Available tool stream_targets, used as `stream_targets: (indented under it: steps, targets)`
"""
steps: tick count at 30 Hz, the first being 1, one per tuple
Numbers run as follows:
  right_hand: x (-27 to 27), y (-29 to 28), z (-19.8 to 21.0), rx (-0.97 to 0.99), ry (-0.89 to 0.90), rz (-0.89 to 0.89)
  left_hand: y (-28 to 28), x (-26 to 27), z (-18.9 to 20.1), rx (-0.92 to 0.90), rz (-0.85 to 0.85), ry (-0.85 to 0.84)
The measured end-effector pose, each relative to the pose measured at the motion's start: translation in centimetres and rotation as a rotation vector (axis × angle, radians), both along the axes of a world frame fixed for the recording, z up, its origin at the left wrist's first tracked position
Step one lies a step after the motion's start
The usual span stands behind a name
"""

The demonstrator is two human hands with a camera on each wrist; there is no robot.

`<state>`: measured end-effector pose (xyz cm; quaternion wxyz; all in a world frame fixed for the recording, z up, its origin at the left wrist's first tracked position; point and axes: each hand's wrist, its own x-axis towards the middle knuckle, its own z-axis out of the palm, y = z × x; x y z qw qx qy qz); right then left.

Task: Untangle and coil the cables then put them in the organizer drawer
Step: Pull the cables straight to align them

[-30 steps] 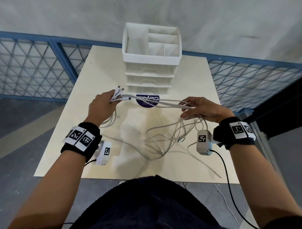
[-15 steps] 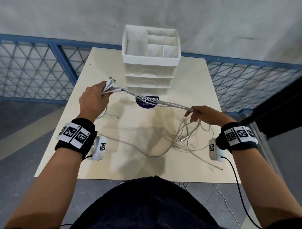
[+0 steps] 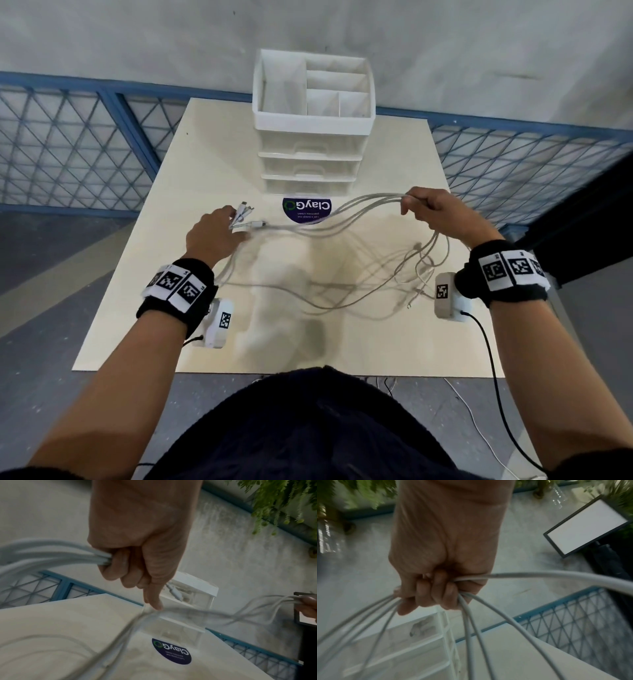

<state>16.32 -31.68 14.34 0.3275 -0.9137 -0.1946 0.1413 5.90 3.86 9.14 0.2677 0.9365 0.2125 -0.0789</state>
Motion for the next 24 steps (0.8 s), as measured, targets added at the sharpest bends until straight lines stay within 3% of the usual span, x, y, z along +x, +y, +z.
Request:
stream_targets:
  steps: [2, 5, 7, 9, 15, 19, 24]
  targets:
    - [-0.4, 1.4, 0.5, -0.073, -0.037, 0.078, -0.9, 0.2, 0.4, -0.12, -0.006, -0.133]
    - [-1.3, 4.2, 0.7, -0.124, -0.012, 0.202, -3.9, 0.6, 2.5, -0.448, -0.052, -0.336]
    - [-1.9, 6.2, 1.1, -0.115, 0.003, 0.259, -6.2, 0.8, 3.8, -0.666, -0.181, -0.303]
    - [-2.2, 7.7, 1.7, -0.08, -0.024, 0.304, -8.0, 1.1, 4.0, -0.733, -0.31, -0.212]
    - [-2.0, 7.7, 2.4, 0.12, 0.131, 0.272, -8.4, 1.3, 4.6, -0.571, -0.339, -0.236]
    - [-1.0, 6.0, -0.6, 0.151, 0.197, 0.102, -6.1, 1.5, 6.6, -0.27, -0.34, -0.309]
    - [-0.6, 3.5, -5.4, 0.108, 0.189, -0.135, -3.0, 0.9, 9.4, -0.168, -0.219, -0.463]
